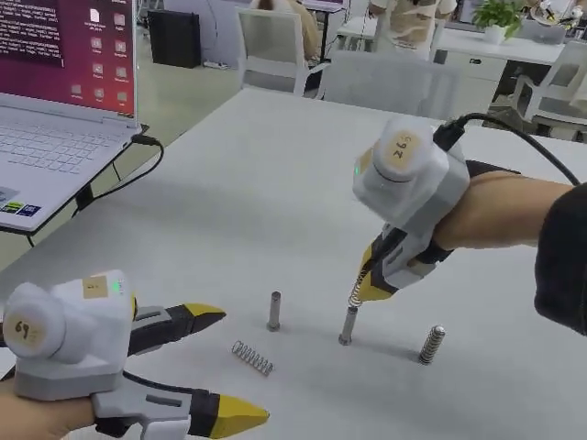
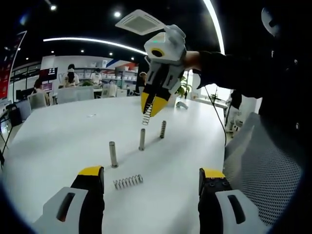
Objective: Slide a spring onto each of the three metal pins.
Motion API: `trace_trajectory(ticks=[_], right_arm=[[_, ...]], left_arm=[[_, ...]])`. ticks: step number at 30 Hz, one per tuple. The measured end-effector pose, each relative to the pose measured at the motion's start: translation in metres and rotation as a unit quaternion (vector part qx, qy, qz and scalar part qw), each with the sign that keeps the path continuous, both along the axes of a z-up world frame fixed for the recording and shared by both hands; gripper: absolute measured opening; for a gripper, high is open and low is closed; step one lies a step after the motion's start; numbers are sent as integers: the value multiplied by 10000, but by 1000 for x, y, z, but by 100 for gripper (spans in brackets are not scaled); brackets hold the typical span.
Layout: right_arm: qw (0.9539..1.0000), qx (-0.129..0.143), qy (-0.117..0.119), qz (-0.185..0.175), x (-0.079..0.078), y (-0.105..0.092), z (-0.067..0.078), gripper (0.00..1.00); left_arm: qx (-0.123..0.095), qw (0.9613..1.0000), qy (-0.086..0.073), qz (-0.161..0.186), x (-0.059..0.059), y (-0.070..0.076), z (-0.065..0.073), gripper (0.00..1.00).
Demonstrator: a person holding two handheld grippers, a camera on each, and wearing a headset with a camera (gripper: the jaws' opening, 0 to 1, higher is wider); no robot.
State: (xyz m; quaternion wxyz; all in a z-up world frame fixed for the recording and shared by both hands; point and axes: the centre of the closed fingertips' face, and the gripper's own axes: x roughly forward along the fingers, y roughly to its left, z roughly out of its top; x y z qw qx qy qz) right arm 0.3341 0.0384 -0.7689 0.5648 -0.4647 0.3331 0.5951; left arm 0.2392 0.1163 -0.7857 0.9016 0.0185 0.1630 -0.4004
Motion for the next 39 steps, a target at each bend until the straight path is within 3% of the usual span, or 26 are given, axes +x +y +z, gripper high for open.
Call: trace_trajectory(ticks=[22, 39], right_arm=[[9998, -138, 146, -59, 2, 1, -17, 8], [9993, -283, 209, -144, 2, 3, -49, 9]], left_arm=[[-12, 10000, 14, -12, 0, 1, -1, 73], [6, 10000, 28, -47, -1, 1, -1, 72]])
